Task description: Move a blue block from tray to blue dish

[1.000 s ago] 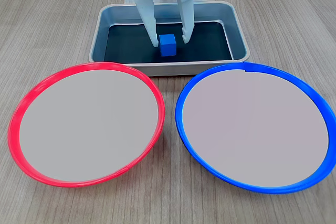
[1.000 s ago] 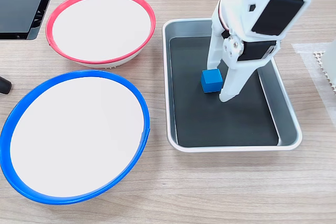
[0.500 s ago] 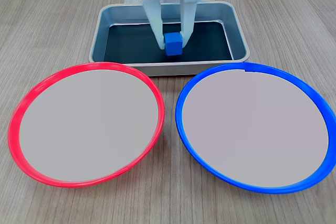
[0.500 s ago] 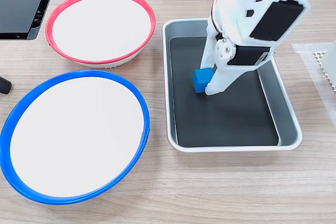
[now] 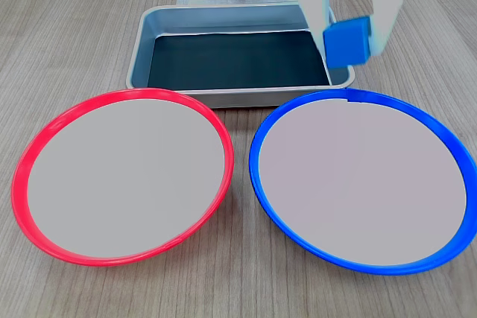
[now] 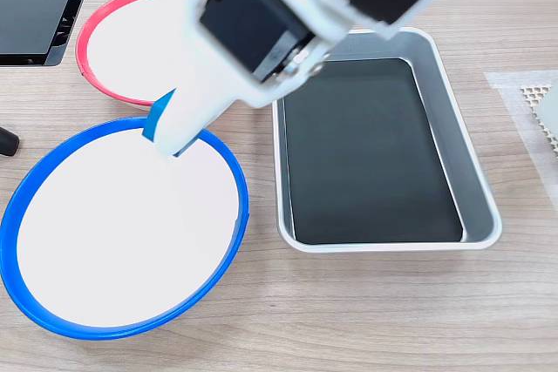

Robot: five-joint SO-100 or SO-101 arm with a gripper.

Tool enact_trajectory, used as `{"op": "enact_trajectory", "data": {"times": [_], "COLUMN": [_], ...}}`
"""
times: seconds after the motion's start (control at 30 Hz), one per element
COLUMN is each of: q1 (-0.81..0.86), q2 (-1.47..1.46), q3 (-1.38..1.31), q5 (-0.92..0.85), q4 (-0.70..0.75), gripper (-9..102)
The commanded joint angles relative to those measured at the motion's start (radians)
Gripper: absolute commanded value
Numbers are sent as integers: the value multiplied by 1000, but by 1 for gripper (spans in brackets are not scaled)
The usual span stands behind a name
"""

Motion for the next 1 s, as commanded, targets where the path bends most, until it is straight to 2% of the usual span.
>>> {"op": "enact_trajectory", "data": {"times": [0.0,0.13,0.43,0.47,0.53,0.57,0.73,0.83,0.9,0.97], "q1": [-11,0,6,6,8,8,5,3,14,51], "q2": [-172,-341,-453,-453,-440,-422,-222,-9,202,434], "q3": [-143,-199,-193,-195,-206,-206,-158,-67,87,308], "q5": [23,-5,-46,-49,-18,2,190,279,337,499], "q4": [-32,-87,-229,-230,-212,-198,-78,61,138,104], "gripper": [0,2,32,25,2,0,0,0,0,0]}}
